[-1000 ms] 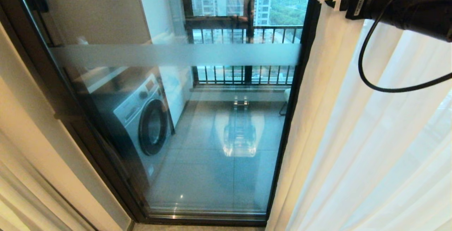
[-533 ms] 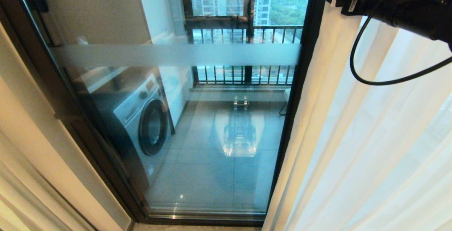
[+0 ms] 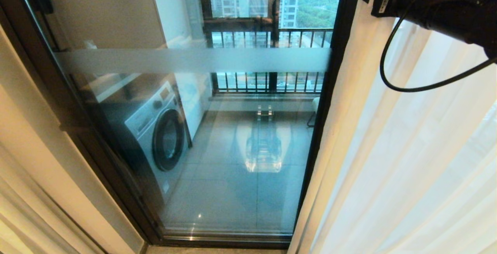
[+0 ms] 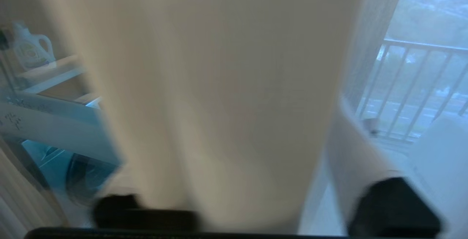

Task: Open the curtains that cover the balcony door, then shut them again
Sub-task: Pull the inner curtains open on both sides

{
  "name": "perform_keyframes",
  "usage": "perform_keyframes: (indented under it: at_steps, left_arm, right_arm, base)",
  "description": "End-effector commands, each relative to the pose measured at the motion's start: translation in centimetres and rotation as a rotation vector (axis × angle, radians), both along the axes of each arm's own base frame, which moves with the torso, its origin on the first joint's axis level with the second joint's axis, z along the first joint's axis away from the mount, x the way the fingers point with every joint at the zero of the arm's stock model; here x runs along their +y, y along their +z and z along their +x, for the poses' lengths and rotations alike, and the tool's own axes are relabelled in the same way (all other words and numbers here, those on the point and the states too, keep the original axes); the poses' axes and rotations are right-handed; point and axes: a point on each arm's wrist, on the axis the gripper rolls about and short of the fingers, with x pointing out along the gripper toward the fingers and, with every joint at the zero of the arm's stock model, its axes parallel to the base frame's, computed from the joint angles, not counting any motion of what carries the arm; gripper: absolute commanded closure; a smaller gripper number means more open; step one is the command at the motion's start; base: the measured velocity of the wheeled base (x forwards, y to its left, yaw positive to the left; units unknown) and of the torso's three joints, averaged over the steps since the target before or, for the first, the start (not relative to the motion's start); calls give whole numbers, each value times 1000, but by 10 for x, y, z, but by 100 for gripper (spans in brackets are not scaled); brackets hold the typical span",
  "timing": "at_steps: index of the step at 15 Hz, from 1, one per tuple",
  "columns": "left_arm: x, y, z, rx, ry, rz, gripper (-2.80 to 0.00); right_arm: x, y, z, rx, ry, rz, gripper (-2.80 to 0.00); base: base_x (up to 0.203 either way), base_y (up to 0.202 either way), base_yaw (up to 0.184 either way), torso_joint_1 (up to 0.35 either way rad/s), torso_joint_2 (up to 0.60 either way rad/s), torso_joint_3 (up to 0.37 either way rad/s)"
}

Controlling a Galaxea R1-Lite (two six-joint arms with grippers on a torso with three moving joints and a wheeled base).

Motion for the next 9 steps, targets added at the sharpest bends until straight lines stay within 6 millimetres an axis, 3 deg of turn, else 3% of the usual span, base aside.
perform_keyframes:
  at_steps: [1,9]
  left_arm:
    - [0,0,0,-1,0,0,0]
    - [0,0,0,-1,0,0,0]
  right_arm:
    - [-1,3,-3,-14,-12,4,0]
    - [-7,16,-20,-42,-89,34,0]
  base:
    - [0,0,0,0,0,0]
    - [0,0,0,0,0,0]
